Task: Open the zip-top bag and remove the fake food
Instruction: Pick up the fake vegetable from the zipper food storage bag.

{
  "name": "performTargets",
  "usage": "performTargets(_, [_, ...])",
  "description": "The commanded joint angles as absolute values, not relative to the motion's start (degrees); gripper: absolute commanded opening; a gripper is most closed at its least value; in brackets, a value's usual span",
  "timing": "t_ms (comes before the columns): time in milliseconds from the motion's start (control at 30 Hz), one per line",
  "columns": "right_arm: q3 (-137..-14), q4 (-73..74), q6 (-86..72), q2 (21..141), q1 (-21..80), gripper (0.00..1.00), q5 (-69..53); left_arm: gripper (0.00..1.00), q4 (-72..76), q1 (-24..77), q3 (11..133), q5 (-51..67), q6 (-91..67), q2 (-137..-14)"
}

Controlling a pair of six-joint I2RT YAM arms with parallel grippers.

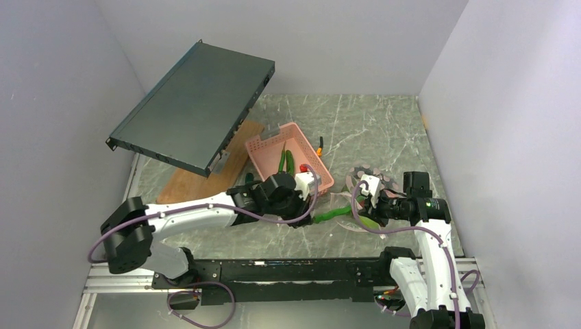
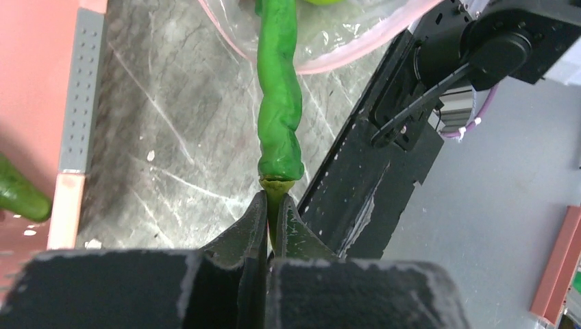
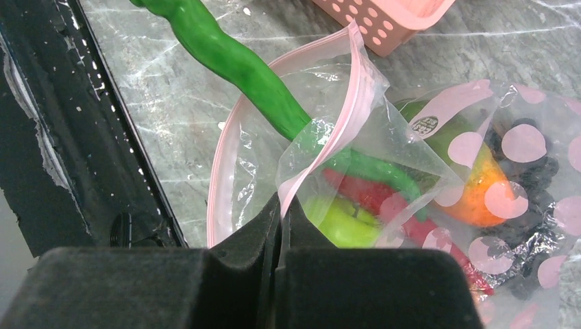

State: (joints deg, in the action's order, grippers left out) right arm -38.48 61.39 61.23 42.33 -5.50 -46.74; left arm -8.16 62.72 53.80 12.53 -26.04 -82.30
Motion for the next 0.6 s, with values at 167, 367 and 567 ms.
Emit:
performTargets(167, [-39.1,59.2,60.5,42.4,-5.3,0.00,-47.0,0.00,-11.7,63.1,47.8,11.2,-22.1,-70.4])
performTargets(367, [-39.1,59.0,60.3,42.6,-5.3,0.00,-46.9,0.00,-13.9,63.1,43.5,13.2,-20.5,-62.0])
performTargets(567, [-39.1,58.7,60.0,42.6,-5.3,0.00,-46.8,0.00,-17.8,63.1,41.1,13.8,-20.0,-54.4])
